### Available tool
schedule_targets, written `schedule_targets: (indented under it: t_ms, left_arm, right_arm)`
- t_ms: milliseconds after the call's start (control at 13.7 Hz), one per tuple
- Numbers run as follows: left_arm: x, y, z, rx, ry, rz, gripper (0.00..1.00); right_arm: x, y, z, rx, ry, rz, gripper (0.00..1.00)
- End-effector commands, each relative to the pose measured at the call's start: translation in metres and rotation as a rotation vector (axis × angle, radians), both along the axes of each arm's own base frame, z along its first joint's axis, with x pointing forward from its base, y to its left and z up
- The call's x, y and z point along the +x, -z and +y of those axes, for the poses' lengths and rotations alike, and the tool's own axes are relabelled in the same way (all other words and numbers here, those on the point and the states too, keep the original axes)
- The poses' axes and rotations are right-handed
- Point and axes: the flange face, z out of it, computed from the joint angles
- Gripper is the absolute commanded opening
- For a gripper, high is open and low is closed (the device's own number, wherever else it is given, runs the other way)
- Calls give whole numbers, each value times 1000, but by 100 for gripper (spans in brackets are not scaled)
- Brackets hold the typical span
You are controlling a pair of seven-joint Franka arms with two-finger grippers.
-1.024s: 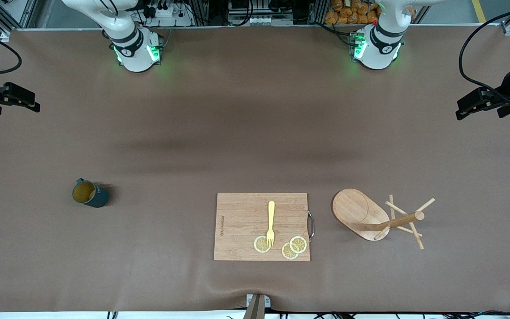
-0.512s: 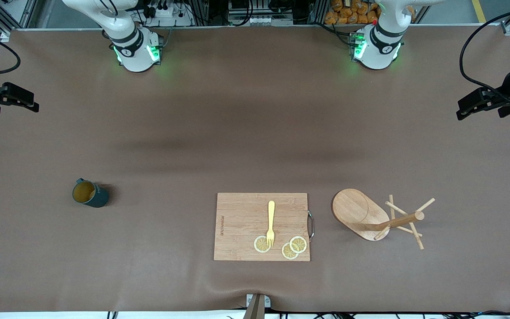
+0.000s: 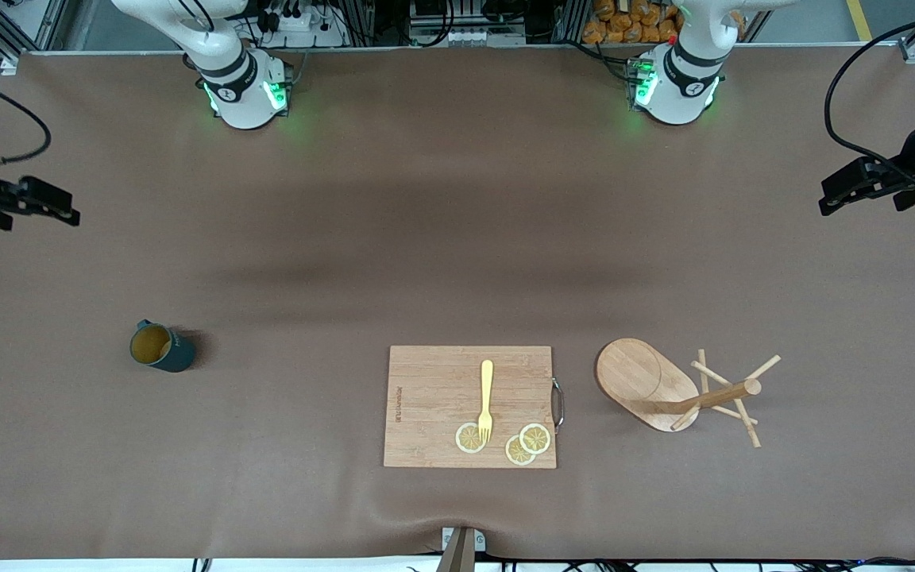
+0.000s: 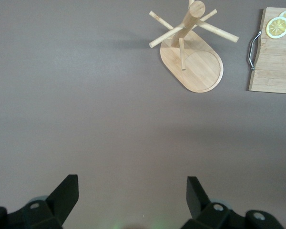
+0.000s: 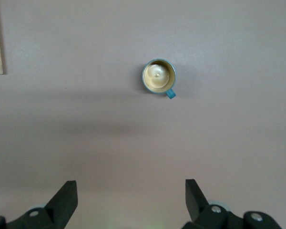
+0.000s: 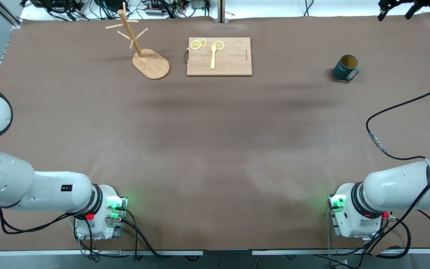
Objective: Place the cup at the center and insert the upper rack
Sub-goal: 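Reach the right gripper down to the teal mug and grasp it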
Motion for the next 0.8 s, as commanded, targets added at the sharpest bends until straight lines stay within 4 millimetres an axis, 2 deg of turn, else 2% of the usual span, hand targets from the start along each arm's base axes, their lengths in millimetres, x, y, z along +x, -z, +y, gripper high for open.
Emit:
schedule_targets:
  t_ms: [0,366,731]
  left_arm:
    - [-2,-5,1,10,-1,3,100]
    - [-1,-1,-3,12,3,10,100]
    - [-1,-1,3,15,-2,10,100]
  right_arm:
    - [19,40,2,7,14,6,100]
    - [56,116,3,-3,12,2,100]
    - [76,206,1,-11,17,-1,100]
